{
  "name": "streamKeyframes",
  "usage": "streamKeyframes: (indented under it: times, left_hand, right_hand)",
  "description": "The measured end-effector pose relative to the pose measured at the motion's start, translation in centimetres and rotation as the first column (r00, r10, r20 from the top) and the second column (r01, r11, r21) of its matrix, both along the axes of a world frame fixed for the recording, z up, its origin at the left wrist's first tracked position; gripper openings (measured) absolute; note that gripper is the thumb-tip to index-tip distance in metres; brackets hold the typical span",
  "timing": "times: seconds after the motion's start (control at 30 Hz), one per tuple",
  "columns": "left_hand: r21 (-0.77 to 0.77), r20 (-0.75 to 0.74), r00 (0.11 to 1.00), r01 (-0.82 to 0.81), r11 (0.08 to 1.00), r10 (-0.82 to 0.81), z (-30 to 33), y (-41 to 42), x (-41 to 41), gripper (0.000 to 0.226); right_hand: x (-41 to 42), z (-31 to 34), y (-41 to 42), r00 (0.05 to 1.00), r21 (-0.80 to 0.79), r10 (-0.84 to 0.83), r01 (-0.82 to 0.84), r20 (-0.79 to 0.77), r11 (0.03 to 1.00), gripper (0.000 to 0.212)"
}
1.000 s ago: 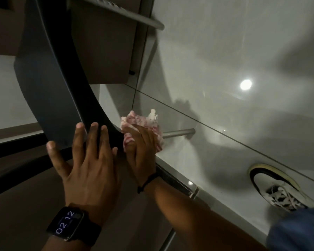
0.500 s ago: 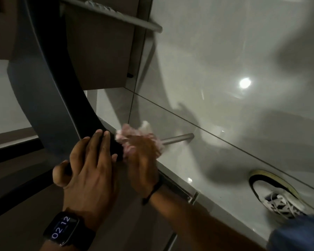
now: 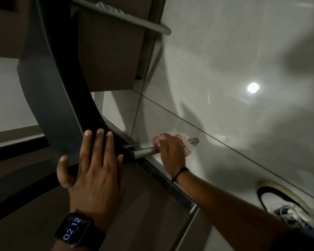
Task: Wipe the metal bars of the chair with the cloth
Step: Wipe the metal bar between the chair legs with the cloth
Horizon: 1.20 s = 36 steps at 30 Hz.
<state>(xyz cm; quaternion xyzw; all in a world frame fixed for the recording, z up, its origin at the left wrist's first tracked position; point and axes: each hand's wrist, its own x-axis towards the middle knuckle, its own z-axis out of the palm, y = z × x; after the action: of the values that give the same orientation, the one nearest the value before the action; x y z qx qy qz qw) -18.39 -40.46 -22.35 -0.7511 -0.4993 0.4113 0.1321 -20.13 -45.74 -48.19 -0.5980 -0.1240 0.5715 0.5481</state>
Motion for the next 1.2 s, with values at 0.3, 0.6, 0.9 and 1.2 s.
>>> streamKeyframes:
  times: [0.3,0.6,0.9,1.2]
  left_hand:
    - [0.035,0.041,0.999,0.031,0.999,-0.033,-0.4,0.2,-1.2,0.063]
    - [0.042,0.046,0.994,0.095,0.995,-0.097,-1.8,-0.2,-0.5,0.062]
    - [0.101,-0.019,0.964,0.265,0.959,-0.264,-2.4,-0.2,-0.8,0.062]
    - [0.02,-0.022,0.977,0.213,0.977,-0.212,-3.7,-0.5,-0.6,0.067]
  right_hand:
    - [-3.7,2.3,0.1,0.976,0.021,-0.186,0.184,0.116,0.983,0.045]
    - [-2.3,5.5,1.5,0.985,0.168,-0.153,0.137,0.084,0.976,0.037]
    - [0.8,-2.4,-0.5,0.954,-0.098,0.155,-0.134,0.256,0.986,0.062]
    - [-1.8,2.8,2.1,0.973,0.224,-0.083,0.033,0.216,0.974,0.043]
